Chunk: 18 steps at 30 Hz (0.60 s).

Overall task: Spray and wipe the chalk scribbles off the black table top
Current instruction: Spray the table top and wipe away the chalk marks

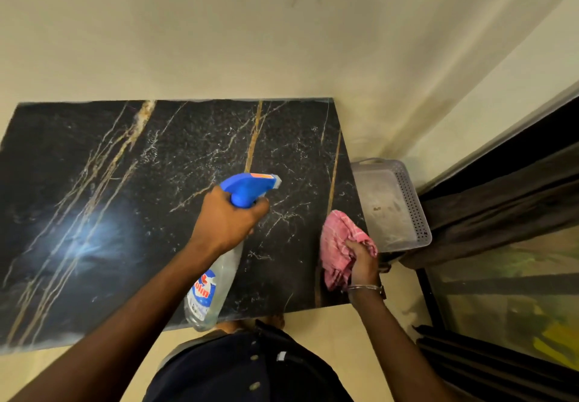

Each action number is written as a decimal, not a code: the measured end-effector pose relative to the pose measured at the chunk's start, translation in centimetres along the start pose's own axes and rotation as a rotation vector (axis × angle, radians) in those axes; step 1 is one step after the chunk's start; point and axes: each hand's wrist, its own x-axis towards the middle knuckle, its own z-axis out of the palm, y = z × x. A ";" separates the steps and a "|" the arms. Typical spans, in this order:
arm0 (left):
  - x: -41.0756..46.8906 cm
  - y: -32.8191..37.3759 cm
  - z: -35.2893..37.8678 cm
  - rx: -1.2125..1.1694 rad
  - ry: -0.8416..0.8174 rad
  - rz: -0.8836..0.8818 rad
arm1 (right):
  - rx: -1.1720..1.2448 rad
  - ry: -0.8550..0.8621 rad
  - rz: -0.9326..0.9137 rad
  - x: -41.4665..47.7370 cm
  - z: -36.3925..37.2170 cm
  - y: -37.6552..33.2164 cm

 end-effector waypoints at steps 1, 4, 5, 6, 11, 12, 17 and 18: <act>0.0 0.0 0.0 0.017 -0.024 0.002 | 0.151 -0.027 0.129 -0.7 1.3 -0.8; 0.0 -0.1 0.1 0.042 -0.073 0.008 | 0.377 -0.088 0.220 -1.8 4.4 -2.8; 0.0 0.0 0.2 0.060 -0.077 0.002 | 0.398 -0.094 0.226 -2.1 5.1 -3.3; 0.1 -0.1 0.3 0.085 -0.071 -0.005 | 0.417 -0.101 0.230 -2.2 5.8 -3.7; 0.6 -0.3 0.3 0.149 -0.017 -0.047 | 0.491 -0.116 0.218 -1.6 6.8 -4.8; 0.7 -0.4 0.3 0.146 -0.018 -0.047 | 0.509 -0.125 0.216 -1.5 6.7 -4.9; 0.5 -0.9 0.6 0.164 -0.038 -0.047 | 0.524 -0.102 0.203 -0.4 5.7 -4.6; 0.5 -1.0 0.7 0.159 -0.035 -0.047 | 0.529 -0.097 0.203 -0.3 5.5 -4.5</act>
